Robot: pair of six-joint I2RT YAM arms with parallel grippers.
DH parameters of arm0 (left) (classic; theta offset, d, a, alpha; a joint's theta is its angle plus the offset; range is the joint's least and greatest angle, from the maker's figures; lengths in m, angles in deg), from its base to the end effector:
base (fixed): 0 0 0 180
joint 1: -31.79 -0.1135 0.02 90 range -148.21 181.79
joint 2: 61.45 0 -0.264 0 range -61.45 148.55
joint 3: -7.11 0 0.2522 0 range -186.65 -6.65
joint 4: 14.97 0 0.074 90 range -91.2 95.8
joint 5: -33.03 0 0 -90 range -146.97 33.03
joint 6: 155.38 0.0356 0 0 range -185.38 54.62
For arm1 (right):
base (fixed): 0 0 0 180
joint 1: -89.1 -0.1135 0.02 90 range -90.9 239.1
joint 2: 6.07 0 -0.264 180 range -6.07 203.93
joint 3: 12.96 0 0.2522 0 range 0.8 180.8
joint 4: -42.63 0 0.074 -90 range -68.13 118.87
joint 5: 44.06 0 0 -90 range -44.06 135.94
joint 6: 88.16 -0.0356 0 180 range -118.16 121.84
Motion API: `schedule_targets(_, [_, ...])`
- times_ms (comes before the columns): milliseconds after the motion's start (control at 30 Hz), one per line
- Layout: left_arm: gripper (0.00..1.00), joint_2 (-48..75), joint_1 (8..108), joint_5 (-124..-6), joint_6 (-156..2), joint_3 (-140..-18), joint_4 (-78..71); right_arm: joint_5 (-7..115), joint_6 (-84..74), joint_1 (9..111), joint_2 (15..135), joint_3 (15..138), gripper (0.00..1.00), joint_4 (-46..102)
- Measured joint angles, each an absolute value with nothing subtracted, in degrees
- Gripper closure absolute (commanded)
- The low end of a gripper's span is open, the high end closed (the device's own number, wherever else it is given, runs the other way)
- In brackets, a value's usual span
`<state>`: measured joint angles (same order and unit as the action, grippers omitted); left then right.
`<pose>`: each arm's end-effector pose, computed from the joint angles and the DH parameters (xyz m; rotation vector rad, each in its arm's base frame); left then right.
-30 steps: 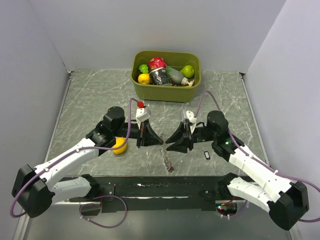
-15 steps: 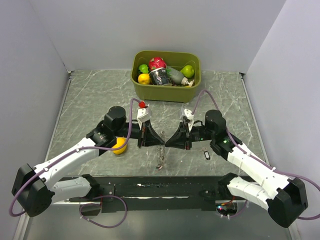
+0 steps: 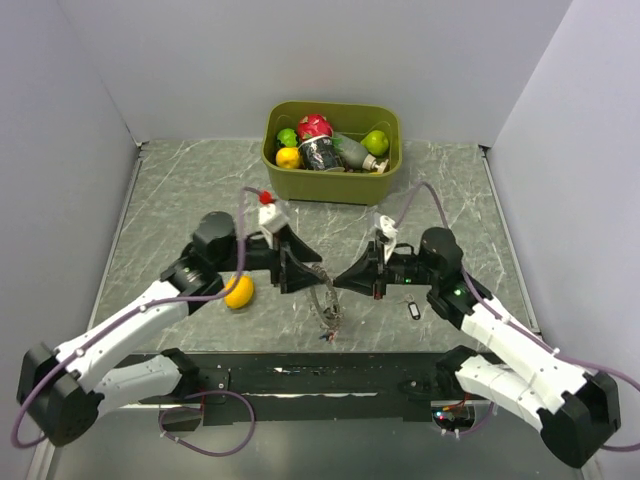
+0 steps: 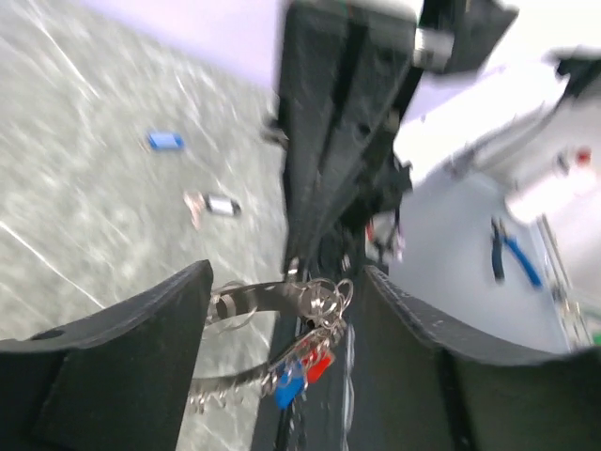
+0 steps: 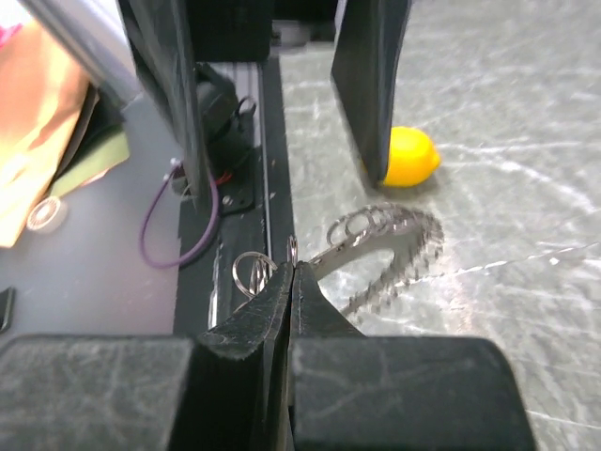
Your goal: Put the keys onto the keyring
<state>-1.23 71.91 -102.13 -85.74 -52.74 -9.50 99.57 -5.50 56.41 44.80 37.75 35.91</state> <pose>0.1670 -0.1737 0.3309 0.9427 1.6029 -1.4171 0.1529 0.1322 0.3062 -1.0888 1.4546 1.2906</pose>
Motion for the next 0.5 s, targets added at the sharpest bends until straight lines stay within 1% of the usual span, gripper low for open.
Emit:
schedule_targets(200, [0.31,-7.1,65.6,-103.6,-91.9,-50.0,-17.7,94.8,-9.5,56.4,37.3,32.3,1.00,43.8])
schedule_targets(367, [0.39,-6.2,65.1,-107.4,-95.3,-48.0,-23.5,92.9,-12.7,56.4,34.1,26.7,1.00,55.3])
schedule_targets(500, [0.41,-5.2,65.1,-110.9,-96.6,-46.4,-26.8,94.3,-13.5,56.5,34.2,23.8,1.00,63.8])
